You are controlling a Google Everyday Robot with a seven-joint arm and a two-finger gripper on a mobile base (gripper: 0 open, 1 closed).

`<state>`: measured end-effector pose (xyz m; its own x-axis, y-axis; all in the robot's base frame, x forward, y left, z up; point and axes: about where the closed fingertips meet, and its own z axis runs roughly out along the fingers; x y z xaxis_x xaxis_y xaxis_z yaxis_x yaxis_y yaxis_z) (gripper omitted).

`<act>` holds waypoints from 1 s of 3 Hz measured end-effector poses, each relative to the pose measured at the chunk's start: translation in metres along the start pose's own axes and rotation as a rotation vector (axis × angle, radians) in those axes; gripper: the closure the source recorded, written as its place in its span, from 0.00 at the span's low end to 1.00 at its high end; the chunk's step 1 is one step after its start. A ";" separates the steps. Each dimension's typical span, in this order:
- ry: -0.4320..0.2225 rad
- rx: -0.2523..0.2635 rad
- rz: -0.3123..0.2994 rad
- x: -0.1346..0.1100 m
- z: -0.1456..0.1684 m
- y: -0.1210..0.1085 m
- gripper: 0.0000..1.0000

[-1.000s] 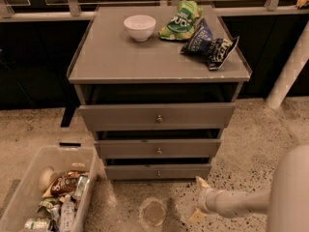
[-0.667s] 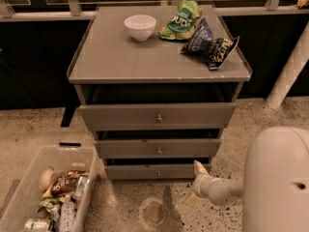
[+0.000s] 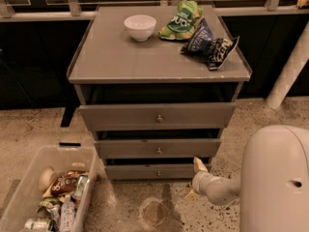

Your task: Open bottom drawer

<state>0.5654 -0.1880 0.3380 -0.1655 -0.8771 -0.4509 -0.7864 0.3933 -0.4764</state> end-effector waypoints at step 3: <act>-0.016 0.034 0.034 0.026 0.062 -0.039 0.00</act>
Offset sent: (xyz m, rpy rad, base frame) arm 0.1039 -0.0377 -0.0582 0.0436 -0.0677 -0.0485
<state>0.6290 -0.2093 0.2978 -0.1815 -0.8588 -0.4791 -0.7596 0.4319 -0.4863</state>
